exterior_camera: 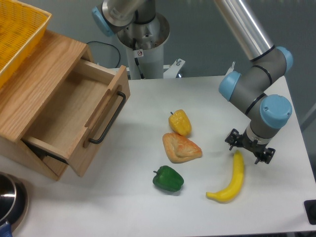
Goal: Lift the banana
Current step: 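Shift the gripper along the banana to reposition above its stem, then descend and close the gripper on the banana's stem end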
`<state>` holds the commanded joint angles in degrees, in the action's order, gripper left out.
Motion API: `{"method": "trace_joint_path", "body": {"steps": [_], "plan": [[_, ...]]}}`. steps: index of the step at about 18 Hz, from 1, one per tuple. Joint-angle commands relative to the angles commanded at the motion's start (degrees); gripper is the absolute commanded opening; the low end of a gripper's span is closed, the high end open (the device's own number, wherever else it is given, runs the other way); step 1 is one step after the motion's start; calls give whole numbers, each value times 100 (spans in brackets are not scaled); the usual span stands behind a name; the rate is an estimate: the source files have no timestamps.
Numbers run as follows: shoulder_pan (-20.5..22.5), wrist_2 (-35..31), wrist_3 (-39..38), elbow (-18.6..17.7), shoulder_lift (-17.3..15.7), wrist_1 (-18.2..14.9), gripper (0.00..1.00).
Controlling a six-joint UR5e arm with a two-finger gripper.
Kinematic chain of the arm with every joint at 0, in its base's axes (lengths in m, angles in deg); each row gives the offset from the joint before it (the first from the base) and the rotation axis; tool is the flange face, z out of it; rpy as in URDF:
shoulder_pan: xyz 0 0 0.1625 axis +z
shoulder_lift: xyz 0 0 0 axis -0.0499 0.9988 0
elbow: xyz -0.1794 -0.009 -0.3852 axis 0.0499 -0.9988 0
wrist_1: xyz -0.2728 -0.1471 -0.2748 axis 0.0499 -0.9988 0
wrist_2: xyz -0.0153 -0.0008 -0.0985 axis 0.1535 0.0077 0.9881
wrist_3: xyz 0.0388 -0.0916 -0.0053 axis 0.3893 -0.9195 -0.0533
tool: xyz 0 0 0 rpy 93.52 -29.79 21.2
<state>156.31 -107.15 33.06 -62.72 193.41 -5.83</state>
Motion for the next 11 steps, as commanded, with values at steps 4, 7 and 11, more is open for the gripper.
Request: {"method": "trace_joint_path", "body": {"steps": [4, 7, 11], "plan": [[-18, 0, -62, 18, 18, 26, 84], [-61, 0, -62, 26, 35, 35, 65], [-114, 0, -62, 35, 53, 114, 42]]}}
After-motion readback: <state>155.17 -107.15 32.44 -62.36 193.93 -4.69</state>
